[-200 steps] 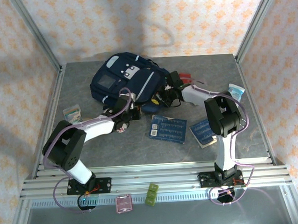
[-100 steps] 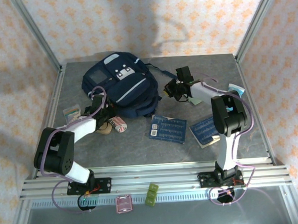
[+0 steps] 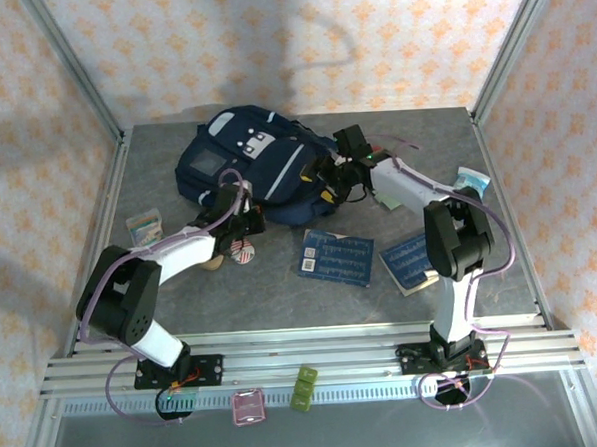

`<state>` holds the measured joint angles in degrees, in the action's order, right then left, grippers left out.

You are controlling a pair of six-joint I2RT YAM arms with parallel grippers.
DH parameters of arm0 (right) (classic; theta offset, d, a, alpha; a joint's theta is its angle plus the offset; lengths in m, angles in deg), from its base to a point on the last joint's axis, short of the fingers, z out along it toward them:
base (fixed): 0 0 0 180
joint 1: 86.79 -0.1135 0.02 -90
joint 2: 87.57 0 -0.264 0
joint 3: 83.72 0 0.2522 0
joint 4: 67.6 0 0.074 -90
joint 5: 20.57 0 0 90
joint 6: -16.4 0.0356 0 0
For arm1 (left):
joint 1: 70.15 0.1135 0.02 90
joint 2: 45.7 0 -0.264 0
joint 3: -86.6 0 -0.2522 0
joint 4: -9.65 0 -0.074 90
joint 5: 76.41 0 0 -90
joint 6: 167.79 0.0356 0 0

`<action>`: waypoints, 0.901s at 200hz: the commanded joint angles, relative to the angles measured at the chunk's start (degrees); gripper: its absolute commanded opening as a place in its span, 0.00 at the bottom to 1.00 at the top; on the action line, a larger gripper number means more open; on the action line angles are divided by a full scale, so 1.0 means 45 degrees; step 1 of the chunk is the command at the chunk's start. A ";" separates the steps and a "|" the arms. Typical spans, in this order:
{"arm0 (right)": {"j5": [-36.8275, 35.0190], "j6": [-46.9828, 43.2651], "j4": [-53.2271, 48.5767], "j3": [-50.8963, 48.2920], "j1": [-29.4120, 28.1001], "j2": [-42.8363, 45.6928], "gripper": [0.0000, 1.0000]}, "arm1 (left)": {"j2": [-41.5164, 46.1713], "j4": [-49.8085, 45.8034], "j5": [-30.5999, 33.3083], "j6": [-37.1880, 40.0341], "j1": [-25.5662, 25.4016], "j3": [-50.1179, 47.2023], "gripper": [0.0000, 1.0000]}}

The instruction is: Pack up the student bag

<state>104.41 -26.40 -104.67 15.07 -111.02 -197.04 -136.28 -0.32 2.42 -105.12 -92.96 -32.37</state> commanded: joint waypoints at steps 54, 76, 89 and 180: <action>0.0411 0.1486 0.0060 -0.0808 -0.0505 0.0098 0.70 | -0.0922 0.1088 -0.0236 -0.0547 -0.1252 0.1480 0.00; 0.0315 0.1711 0.0232 -0.0404 -0.0709 -0.0780 0.66 | -0.1027 0.1076 -0.0230 -0.0528 -0.1380 0.1530 0.00; 0.0159 0.1827 0.0304 -0.0238 -0.0690 -0.1298 0.62 | -0.1002 0.1073 -0.0197 -0.0513 -0.1414 0.1457 0.00; -0.0702 0.2599 0.2300 -0.1615 0.0198 -0.0978 0.00 | -0.0268 0.0010 0.1278 -0.0215 0.0303 -0.0070 0.00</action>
<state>106.99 -16.35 -98.24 10.72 -113.03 -204.12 -141.18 1.00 3.57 -106.67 -96.52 -29.90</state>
